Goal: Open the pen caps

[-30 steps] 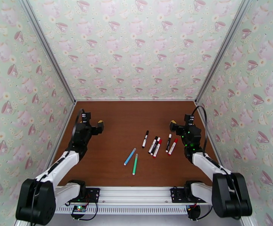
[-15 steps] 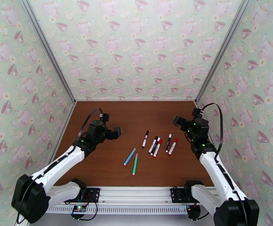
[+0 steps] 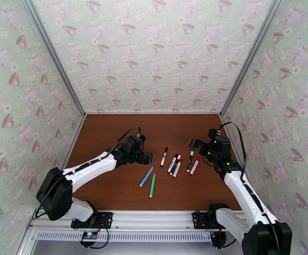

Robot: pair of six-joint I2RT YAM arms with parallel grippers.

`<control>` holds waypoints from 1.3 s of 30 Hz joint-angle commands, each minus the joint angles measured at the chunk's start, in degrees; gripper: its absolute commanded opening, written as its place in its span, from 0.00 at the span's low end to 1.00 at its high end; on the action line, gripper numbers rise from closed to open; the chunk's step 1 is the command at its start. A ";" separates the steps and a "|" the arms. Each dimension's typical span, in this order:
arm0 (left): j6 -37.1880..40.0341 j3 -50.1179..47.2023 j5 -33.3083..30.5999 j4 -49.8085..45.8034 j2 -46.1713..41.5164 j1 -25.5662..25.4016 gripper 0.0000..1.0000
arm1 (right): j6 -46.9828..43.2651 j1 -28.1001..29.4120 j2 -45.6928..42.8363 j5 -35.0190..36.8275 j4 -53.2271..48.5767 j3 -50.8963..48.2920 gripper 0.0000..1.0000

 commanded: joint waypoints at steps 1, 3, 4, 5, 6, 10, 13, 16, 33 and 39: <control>1.88 1.55 2.23 -6.67 1.69 -1.11 0.78 | 1.02 2.96 0.53 -6.71 -0.82 -1.59 0.99; 2.34 1.55 2.28 -8.29 2.23 -1.86 0.75 | 1.72 5.44 0.73 -7.89 0.03 -2.14 1.00; 2.55 1.47 2.28 -8.87 2.57 -2.45 0.72 | 1.61 7.02 0.95 -7.49 -0.28 -2.13 1.00; 2.78 1.38 2.40 -9.27 2.91 -2.84 0.70 | 1.71 8.12 1.10 -7.03 -0.76 -2.04 1.00; 2.93 1.37 1.89 -9.58 3.38 -3.40 0.69 | 2.12 9.37 1.15 -6.44 -1.14 -2.10 1.00; 3.28 2.17 -1.16 -11.02 5.84 -5.75 0.59 | 4.21 12.96 0.13 -4.92 -1.53 -2.96 0.99; 2.99 3.60 -2.50 -12.13 8.54 -7.12 0.54 | 4.42 15.14 -0.69 -3.81 -2.11 -3.58 0.99; 3.21 4.92 -4.12 -12.58 10.88 -8.73 0.48 | 4.65 15.85 -0.70 -4.45 -2.38 -4.15 0.99; 3.32 7.46 -5.12 -11.87 18.24 -11.80 0.37 | 5.62 17.09 -1.15 -4.92 -3.81 -5.96 1.00; 3.28 8.03 -5.94 -12.66 19.37 -11.90 0.32 | 5.65 17.09 -0.61 -4.31 -3.25 -6.19 1.00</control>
